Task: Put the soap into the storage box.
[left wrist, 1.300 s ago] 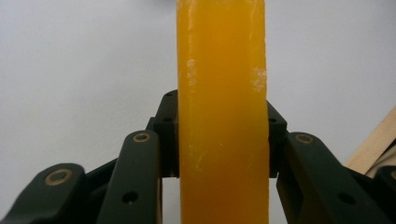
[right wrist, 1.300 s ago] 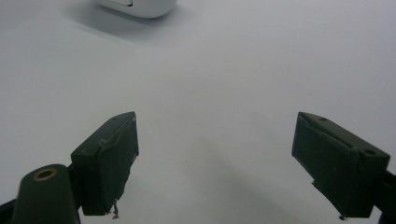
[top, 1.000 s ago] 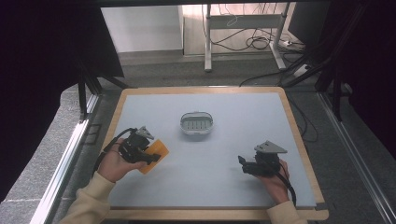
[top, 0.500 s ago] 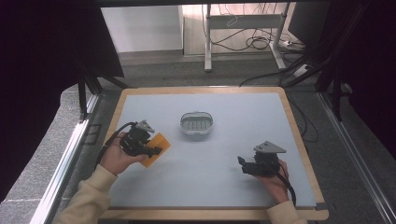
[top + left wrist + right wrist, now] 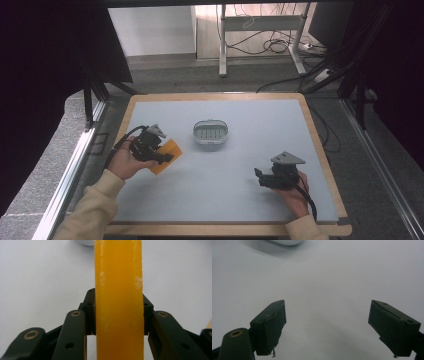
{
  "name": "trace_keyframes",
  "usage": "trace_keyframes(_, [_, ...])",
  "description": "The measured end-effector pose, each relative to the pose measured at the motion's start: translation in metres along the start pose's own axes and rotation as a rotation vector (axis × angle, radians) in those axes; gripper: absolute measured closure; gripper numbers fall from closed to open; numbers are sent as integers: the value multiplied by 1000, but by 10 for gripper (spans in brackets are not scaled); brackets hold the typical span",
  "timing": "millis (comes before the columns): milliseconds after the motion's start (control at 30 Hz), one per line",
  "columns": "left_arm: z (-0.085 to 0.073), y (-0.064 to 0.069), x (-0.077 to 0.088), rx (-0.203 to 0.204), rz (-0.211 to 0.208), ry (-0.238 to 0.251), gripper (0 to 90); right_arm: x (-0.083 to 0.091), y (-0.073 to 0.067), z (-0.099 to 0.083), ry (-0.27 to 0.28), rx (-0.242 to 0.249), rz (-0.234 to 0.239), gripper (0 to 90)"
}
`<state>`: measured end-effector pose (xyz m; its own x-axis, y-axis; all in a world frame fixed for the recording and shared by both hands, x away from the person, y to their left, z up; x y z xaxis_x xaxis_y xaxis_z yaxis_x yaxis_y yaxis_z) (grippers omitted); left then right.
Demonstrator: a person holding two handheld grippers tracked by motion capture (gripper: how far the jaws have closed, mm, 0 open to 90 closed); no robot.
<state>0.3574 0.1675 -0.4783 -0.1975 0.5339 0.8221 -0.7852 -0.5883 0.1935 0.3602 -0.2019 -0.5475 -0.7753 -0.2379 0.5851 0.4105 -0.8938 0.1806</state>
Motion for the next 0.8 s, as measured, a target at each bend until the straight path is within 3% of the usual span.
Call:
trace_keyframes(500, [18, -1, -4, -56, 10, -25, 622, 0, 0, 0, 4, 5, 1, 150])
trace_keyframes(800, [29, -7, -6, -68, 9, -40, 622, -1, 0, 0, 3, 9, 0, 150])
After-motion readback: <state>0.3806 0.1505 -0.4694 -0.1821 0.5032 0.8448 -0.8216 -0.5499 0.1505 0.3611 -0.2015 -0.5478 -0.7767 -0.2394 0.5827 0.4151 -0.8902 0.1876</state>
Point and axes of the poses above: each handheld gripper's, and its own axes: x roughly backward along the jaws, z roughly out of its top, y roughly to its right, the point moved 6 cm from there along -x, roughly forward along the jaws, and after that the axes turned 10 degrees about -z, right-handed, at the moved point
